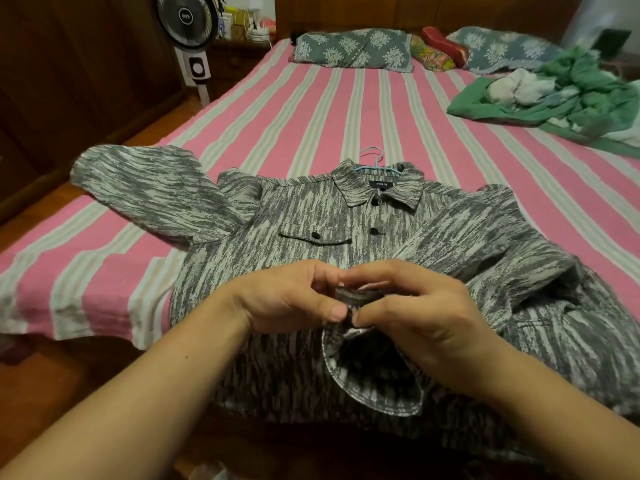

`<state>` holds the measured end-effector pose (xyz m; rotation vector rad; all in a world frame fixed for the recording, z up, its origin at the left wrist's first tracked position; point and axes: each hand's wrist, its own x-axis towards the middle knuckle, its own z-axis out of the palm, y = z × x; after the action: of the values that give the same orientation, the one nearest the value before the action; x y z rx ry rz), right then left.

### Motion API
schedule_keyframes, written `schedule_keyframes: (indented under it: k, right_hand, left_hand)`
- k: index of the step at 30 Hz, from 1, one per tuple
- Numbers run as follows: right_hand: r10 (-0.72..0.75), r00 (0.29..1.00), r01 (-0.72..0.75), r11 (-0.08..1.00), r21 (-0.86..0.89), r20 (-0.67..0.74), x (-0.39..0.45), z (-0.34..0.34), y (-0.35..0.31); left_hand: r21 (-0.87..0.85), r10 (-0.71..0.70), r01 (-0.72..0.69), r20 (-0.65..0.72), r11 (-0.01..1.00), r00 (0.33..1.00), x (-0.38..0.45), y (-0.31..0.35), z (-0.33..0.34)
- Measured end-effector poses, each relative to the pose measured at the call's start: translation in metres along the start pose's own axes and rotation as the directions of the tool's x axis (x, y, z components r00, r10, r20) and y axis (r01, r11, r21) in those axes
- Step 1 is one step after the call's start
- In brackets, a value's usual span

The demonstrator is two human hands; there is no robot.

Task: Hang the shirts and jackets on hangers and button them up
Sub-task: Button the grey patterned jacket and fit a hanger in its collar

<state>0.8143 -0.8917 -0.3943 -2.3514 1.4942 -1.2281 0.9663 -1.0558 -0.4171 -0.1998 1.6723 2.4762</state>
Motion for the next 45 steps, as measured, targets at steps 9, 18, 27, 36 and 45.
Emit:
schedule_keyframes:
  k: [9,18,27,36,45]
  right_hand:
    - [-0.031,0.999,0.030,0.998,-0.057,-0.017,-0.003,0.002,0.003]
    - [-0.050,0.995,0.035,0.985,-0.171,-0.085,-0.006,0.008,0.003]
    - [0.048,0.992,-0.051,0.998,-0.026,-0.115,-0.004,-0.008,0.008]
    - [-0.138,0.990,0.131,0.972,-0.195,-0.022,0.000,0.004,0.009]
    - [-0.039,0.995,0.021,0.981,-0.191,-0.088,-0.005,0.008,0.015]
  left_hand:
    - [0.061,0.010,-0.004,-0.107,0.998,0.994,-0.010,0.003,0.007]
    - [0.209,0.054,-0.004,-0.233,0.978,0.971,-0.022,0.007,0.012]
    - [0.110,0.152,-0.117,-0.405,0.987,0.902,-0.026,-0.009,0.030]
    - [0.074,0.111,-0.089,-0.407,0.993,0.907,-0.029,-0.004,0.031]
    - [0.362,0.224,-0.061,-0.428,0.930,0.875,-0.033,0.011,0.038]
